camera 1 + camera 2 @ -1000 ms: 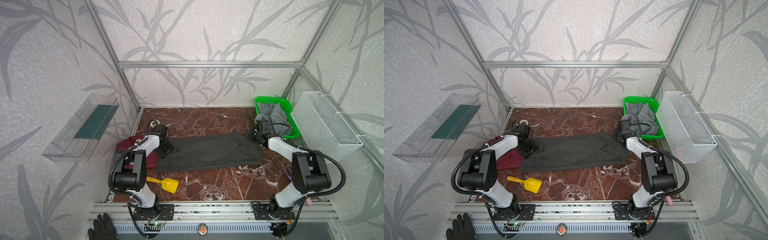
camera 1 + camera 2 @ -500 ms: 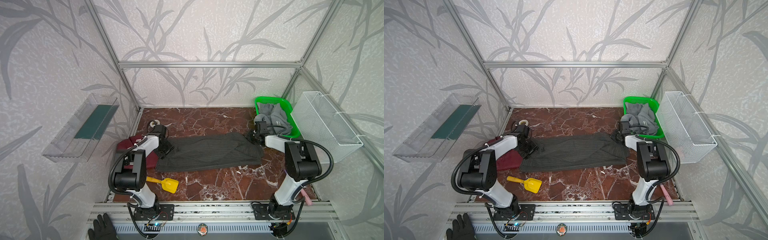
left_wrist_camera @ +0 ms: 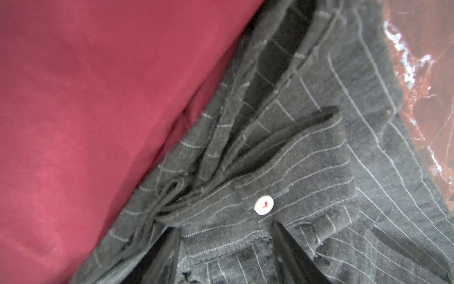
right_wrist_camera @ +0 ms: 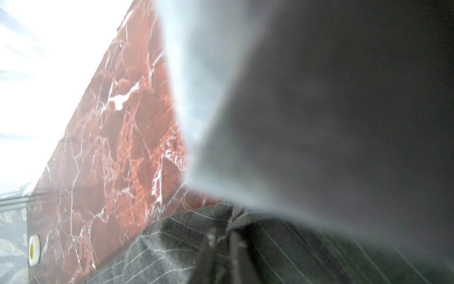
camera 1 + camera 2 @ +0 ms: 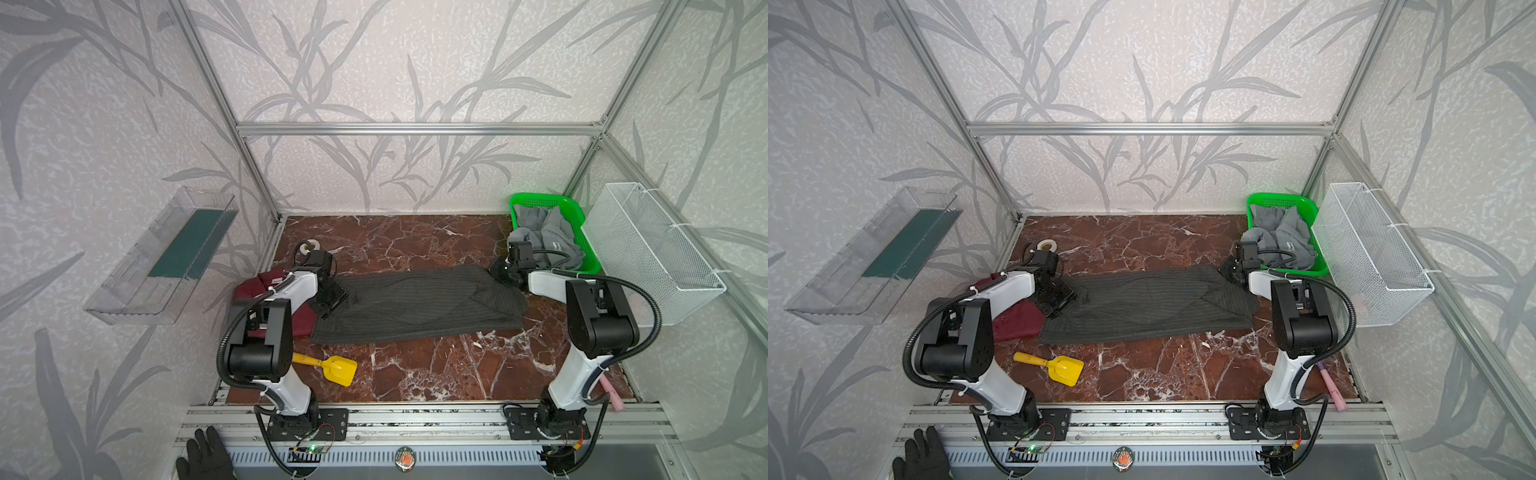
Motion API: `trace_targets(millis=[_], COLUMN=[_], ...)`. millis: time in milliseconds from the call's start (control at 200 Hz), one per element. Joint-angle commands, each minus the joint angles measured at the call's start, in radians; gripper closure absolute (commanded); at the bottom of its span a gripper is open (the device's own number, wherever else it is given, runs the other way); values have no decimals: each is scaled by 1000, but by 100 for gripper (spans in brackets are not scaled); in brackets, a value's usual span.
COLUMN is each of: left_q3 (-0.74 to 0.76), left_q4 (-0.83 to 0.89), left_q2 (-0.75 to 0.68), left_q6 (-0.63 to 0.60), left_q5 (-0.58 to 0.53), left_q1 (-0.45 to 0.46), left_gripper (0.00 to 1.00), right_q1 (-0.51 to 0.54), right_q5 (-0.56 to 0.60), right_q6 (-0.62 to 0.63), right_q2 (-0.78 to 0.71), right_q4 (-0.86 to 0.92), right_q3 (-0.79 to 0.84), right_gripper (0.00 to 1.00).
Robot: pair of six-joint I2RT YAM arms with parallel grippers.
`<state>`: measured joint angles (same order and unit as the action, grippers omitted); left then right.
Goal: Fold and stack the long sleeve shirts
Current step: 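Grasp the far edge of the folded grey shirt with both grippers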
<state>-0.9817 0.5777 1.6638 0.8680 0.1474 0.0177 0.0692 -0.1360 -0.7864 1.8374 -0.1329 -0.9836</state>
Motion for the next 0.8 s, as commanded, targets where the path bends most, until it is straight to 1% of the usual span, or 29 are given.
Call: trace_targets(millis=[0, 75, 230, 360, 460, 545, 610, 755, 795], left_q3=[17, 16, 17, 18, 17, 16, 18, 21, 23], left_q4=[8, 6, 7, 5, 5, 5, 5, 4, 4], left_q2=[12, 13, 13, 13, 13, 13, 15, 17, 16], left_q6=[11, 13, 12, 13, 13, 12, 13, 15, 15], left_q5=[-15, -14, -14, -14, -11, -13, -14, -14, -15], left_q1=[-7, -8, -9, -10, -10, -11, -10, -11, -12], left_gripper=[39, 39, 39, 39, 39, 39, 39, 39, 39], right_q1=[-9, -9, -9, -8, -9, -8, -8, -8, -8], right_q5=[41, 54, 55, 29, 16, -16, -45, -56, -56], right_q6=[-17, -9, -5, -14, -19, -26, -28, -37, -39], right_q2=[-48, -59, -48, -33, -18, -8, 5, 11, 13], right_q4=[-19, -5, 4, -22, -24, -63, -84, -109, -107], right_q3=[35, 36, 38, 49, 48, 54, 50, 57, 56], right_gripper=[76, 74, 73, 76, 76, 76, 79, 88, 88])
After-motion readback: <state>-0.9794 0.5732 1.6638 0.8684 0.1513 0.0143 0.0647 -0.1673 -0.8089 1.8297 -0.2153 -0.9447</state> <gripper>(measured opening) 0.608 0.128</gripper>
